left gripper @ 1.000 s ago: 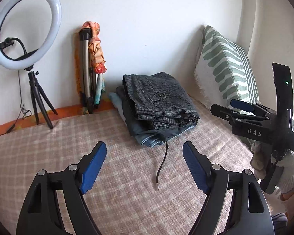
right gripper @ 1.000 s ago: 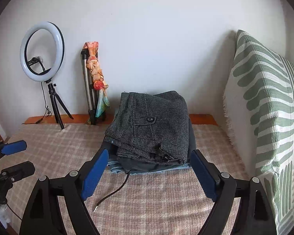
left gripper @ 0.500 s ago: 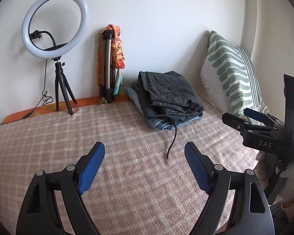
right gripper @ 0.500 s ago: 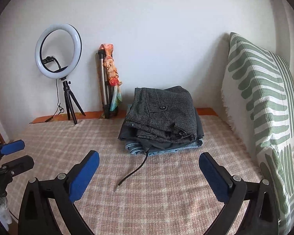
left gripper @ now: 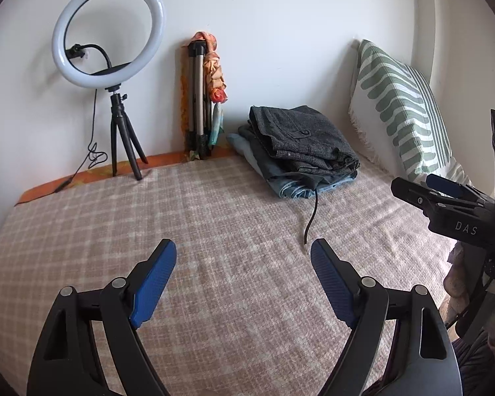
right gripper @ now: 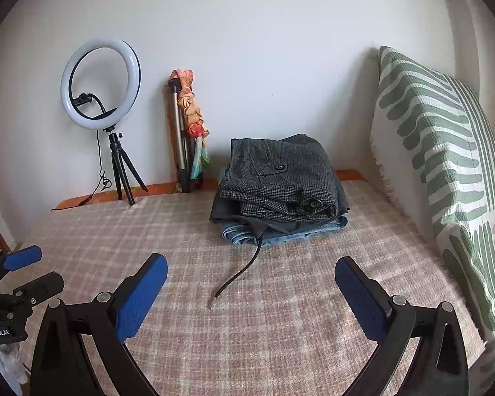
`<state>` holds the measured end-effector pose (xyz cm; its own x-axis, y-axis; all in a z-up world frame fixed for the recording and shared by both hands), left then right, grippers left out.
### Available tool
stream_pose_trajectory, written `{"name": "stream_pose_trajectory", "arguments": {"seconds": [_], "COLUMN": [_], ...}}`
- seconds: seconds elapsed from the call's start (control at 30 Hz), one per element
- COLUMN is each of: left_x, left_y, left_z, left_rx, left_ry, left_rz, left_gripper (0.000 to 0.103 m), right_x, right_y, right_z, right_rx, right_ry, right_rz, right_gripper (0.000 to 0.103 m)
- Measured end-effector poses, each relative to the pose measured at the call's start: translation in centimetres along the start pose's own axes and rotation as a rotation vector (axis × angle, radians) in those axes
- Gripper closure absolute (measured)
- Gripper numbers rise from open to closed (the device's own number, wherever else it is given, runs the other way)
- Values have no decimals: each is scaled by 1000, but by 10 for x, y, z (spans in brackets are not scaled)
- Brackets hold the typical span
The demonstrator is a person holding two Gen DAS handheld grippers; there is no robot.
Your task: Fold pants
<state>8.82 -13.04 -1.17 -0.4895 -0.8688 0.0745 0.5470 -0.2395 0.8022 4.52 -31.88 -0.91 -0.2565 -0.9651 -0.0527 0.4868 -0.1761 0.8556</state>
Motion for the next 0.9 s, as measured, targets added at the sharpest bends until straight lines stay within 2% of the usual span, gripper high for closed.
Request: {"name": "stream_pose_trajectory", "arguments": {"seconds": [0.2,0.5,0.57,0.63,0.9], "left_x": [-2,3,4,4,3], "left_y": [-2,-8,-10,-12,-16], "left_z": [12,8,7,5,3], "left_rx": [20,7,3,-1,-19], "left_ry": [15,46,51,53,30], "left_rz": [3,4,7,4,31], "left_gripper": [19,19,17,10,9], "right_x": [0,2,2,1,-2], "right_y": [-5,-7,-7,-7,-5], "right_z": [0,2,3,4,5], "right_rx": [3,4,10,11,17], "right_ry": [-21,-33,-38,-39,-36], "right_rz": [24,29,34,32,29], "right_gripper": [0,0,0,0,0]}}
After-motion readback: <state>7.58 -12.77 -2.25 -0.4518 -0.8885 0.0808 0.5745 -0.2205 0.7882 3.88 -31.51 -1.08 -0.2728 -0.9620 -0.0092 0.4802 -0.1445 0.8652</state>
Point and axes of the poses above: each gripper's, at about its wrist camera, not at the fingertips, and z roughly against the way its jaws point, x to its right, y to its top, the point moved 2 cm from there along -z, roughly the way its jaws point, and after that the axes turned 2 degrees about -y, right-handed, at the moved point
